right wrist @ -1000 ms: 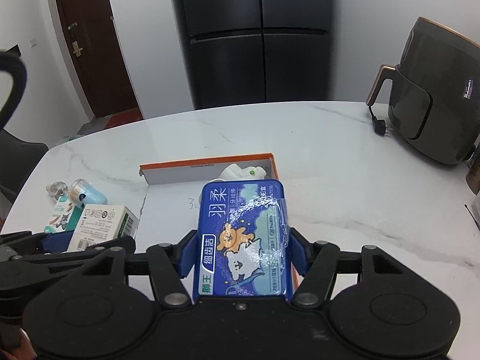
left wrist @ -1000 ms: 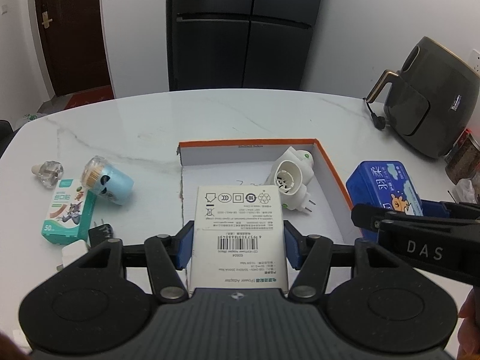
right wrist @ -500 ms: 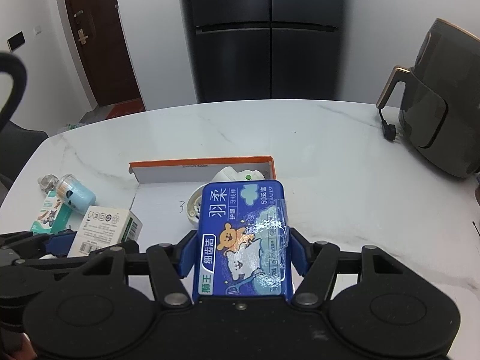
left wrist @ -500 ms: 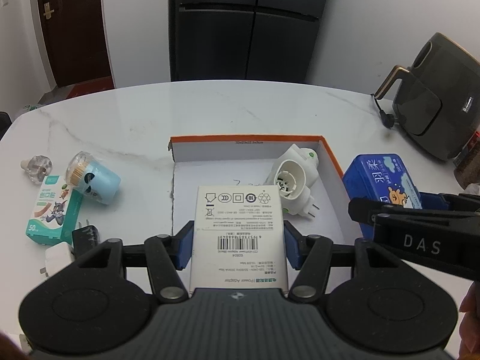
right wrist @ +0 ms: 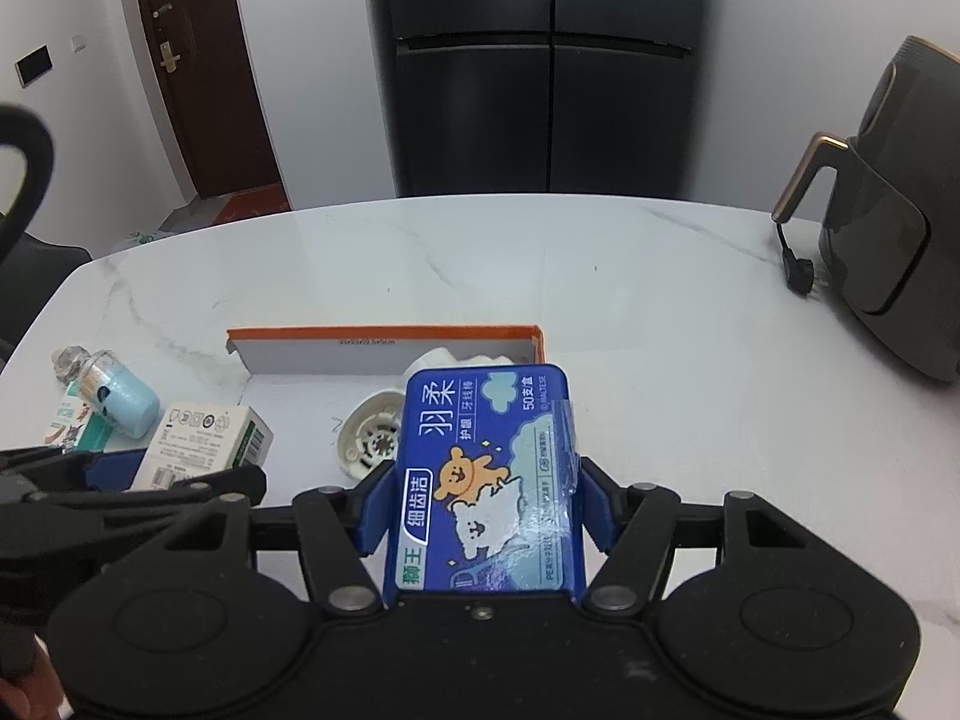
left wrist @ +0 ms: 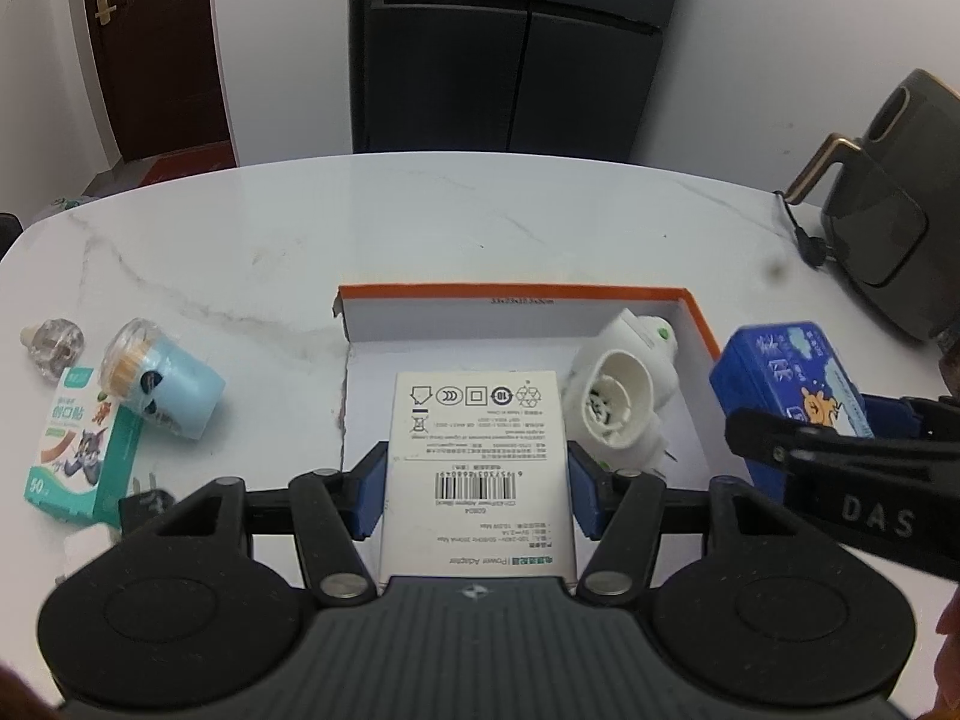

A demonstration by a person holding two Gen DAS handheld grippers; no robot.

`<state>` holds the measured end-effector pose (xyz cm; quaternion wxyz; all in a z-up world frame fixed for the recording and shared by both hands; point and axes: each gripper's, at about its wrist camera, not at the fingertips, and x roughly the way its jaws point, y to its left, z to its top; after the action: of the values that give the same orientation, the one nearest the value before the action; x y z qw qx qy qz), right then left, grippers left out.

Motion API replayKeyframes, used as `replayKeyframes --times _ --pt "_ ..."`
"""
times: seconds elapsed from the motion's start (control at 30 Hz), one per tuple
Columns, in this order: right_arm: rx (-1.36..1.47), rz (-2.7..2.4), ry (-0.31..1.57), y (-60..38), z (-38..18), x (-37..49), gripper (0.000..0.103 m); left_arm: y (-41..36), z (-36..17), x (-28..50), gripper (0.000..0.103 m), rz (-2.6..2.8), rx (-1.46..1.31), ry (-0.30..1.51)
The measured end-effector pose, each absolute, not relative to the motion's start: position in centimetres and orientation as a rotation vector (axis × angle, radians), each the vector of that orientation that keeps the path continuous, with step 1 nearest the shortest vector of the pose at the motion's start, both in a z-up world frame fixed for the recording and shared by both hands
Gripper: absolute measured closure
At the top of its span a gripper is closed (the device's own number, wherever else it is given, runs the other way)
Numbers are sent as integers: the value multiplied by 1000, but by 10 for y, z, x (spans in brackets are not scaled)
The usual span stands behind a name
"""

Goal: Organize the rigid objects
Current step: 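Lower the white box and blue box into the tray and open both grippers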

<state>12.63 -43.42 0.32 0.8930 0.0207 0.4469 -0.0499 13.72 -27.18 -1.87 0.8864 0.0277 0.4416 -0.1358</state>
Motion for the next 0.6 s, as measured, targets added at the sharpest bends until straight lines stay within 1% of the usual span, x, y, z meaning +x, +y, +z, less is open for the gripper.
replayKeyframes --times 0.43,0.5,0.6 --pt "68 -83 882 -456 12 115 27 -292 -31 179 43 -290 55 921" --pt "66 -87 876 -458 15 112 27 -295 -31 181 32 -282 58 916" --pt "71 -90 872 -459 18 107 26 -295 -27 179 32 -295 65 905"
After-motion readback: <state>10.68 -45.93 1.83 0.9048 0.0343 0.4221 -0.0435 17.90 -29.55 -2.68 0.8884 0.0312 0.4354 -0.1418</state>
